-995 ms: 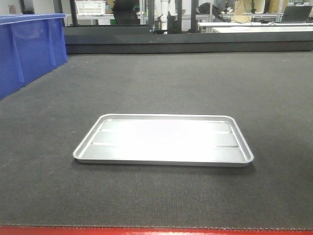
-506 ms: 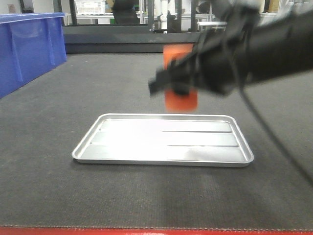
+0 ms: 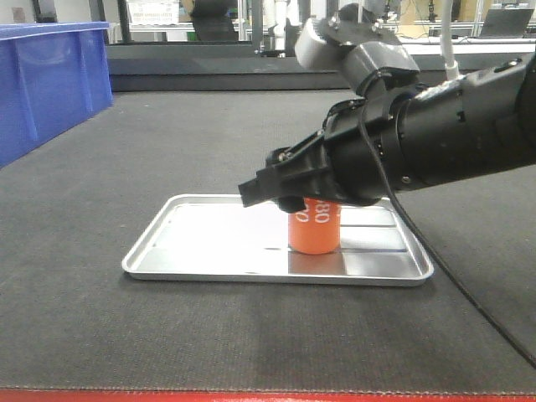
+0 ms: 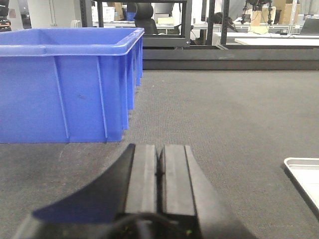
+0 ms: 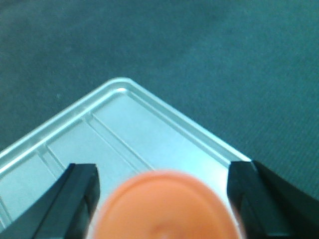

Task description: Grab orange capacitor from left shelf to right conveyor

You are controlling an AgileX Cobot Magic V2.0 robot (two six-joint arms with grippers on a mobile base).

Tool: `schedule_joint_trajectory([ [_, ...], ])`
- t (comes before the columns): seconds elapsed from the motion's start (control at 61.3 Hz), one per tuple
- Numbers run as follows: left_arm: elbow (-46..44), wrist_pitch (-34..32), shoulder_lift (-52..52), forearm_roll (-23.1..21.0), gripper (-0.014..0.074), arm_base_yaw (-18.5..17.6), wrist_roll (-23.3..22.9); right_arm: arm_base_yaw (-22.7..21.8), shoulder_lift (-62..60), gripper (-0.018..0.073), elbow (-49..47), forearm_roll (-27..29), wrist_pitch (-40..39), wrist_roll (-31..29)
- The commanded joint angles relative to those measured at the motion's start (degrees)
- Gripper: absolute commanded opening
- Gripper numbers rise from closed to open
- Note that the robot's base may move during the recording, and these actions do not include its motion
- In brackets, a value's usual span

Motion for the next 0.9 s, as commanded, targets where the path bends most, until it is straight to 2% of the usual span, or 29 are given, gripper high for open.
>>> schedule_joint_trajectory([
  [0.0,-0.4,-5.2,0.6,-0.3,-0.0105,-0.2,0.0,-0.4,-2.3,0.0638,-1.6,0.3,-5.1,-0.2],
  [0.326,-0.4,-5.2,0.6,-0.3,-0.0105,-0.2,0.0,-0.4,-10.2,0.0638,-1.8,0.3,-5.4,-0.2],
  [0.424,-0.4,-5.2,0.6,-0.3,-0.0105,-0.2,0.0,-0.4,-14.9,0.0636,-1.8,0.3,-1.1,-0.2],
  [0.555,-0.4,-5.2,0.6,-0.3,-0.0105,-0.2,0.0,-0.4,-22.2,0.0613,-1.8,0.3,8.5,-0.2],
  [0.636,-0.4,-5.2,0.6,-0.3,-0.0105,-0.2,0.0,-0.4,-27.8,0.0478,-1.8,0.3,15.0,-0.2],
  [0.767,-0.4,-5.2,0.6,-0.3,-0.0105,-0.2,0.0,-0.4,-38.3,0.0033,-1.8,0.3,25.8,-0.2],
  [0.832,-0.4,-5.2,0.6,-0.3,-0.0105,-0.2,0.0,-0.4,-43.1,0.0074,-1.8,0.3,30.4,-0.1],
  [0.881,-0.4,-5.2,0.6,-0.3,-0.0105,-0.2,0.0,-0.3,-46.9,0.0056,-1.8,0.3,34.0,-0.1],
])
